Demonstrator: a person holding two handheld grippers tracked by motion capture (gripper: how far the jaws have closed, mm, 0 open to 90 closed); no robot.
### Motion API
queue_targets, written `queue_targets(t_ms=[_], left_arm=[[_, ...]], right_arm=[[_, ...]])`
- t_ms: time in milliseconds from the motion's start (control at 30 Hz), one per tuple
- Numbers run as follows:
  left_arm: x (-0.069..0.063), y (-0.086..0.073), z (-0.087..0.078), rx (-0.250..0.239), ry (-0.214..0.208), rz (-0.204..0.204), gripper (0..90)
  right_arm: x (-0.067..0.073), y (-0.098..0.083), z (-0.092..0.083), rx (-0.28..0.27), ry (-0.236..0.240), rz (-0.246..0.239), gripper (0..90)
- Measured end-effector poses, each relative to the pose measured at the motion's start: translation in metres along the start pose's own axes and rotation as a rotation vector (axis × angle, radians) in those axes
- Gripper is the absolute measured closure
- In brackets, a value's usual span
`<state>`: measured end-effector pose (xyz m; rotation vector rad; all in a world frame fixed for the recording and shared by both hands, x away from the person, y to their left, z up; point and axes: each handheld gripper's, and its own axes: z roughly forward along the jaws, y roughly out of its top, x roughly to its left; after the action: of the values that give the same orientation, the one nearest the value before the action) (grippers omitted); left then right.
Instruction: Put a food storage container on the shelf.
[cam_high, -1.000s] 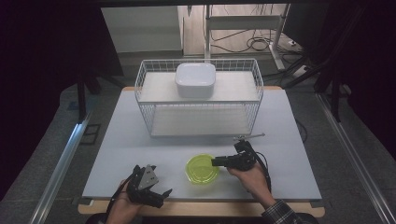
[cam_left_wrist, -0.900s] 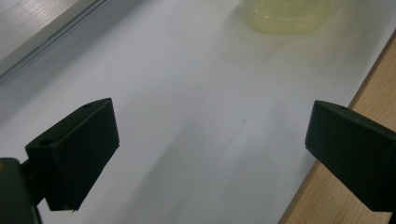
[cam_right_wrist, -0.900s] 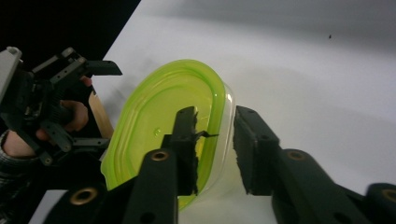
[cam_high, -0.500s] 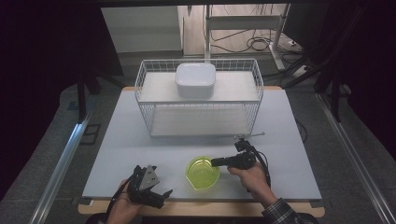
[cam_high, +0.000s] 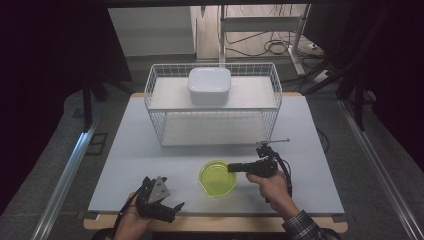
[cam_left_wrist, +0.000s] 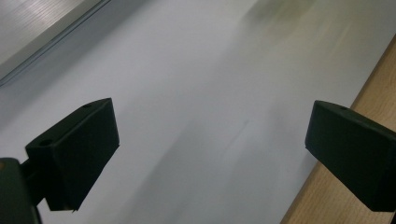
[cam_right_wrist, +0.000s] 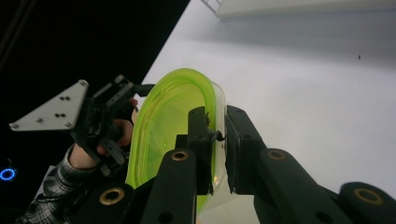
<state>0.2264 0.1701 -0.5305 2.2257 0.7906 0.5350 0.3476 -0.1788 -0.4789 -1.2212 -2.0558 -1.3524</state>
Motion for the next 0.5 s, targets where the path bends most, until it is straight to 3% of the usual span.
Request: queue_targets(t_ms=[233,500], left_arm=[[0.002,0.0,-0.002,-0.023,-0.003,-0.04,2.7],[0.002,0.0,-0.001,-0.017,-0.004,-0.032,2.6]], right_arm=[[0.01,0.01,-0.012,-0.046,0.008,-0.022,81.7],[0.025,0.028,-0.027,-0.086,0.01,-0.048,81.7]])
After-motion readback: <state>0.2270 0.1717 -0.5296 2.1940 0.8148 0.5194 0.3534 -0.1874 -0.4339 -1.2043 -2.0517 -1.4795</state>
